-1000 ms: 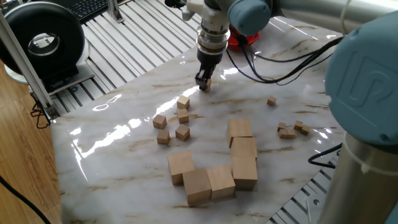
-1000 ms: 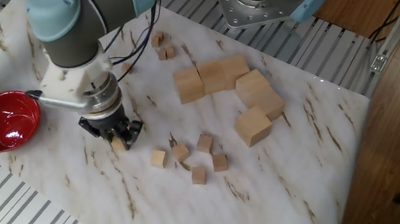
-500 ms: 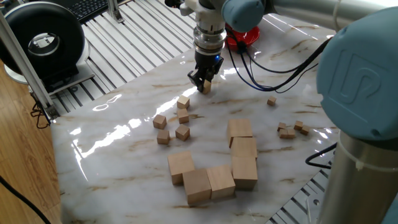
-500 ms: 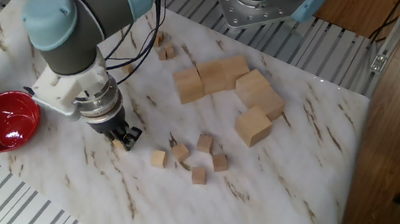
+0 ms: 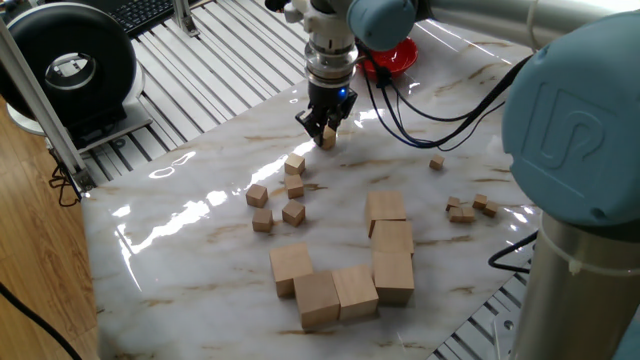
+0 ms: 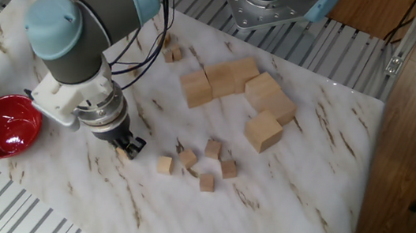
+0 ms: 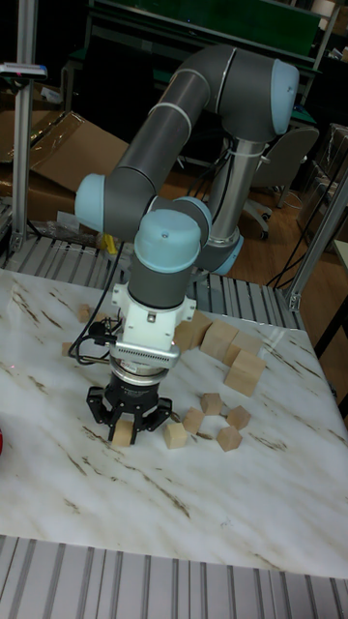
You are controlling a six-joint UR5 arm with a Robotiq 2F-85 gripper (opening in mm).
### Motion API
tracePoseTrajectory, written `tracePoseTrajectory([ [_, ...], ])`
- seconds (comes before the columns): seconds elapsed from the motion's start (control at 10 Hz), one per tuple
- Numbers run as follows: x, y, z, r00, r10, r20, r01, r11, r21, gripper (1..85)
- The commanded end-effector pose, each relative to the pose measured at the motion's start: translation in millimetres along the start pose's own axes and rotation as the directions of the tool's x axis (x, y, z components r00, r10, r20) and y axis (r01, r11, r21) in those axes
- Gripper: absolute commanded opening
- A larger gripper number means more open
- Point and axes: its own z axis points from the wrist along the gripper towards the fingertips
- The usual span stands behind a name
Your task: Stack the blocks in a vertical line of five
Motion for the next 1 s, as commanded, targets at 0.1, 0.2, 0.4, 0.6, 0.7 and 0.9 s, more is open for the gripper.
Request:
tracePoseTrajectory([
  [0.1,-10.5,0.2,0.2,0.999,-0.007,0.032,0.007,1.000,0.002,10.0],
  [0.2,-12.8,1.2,0.0,0.999,-0.015,0.041,0.015,1.000,-0.001,12.0],
  [0.4,-10.0,4.9,-0.2,0.999,-0.022,0.030,0.022,1.000,-0.016,20.0],
  [0.6,6.6,8.8,-1.4,0.997,-0.064,-0.030,0.063,0.997,-0.035,27.7],
  [0.7,6.3,10.0,-1.5,0.997,-0.076,-0.028,0.075,0.996,-0.040,31.3],
  [0.9,6.1,7.5,-1.4,0.995,-0.090,-0.031,0.089,0.995,-0.034,33.0],
])
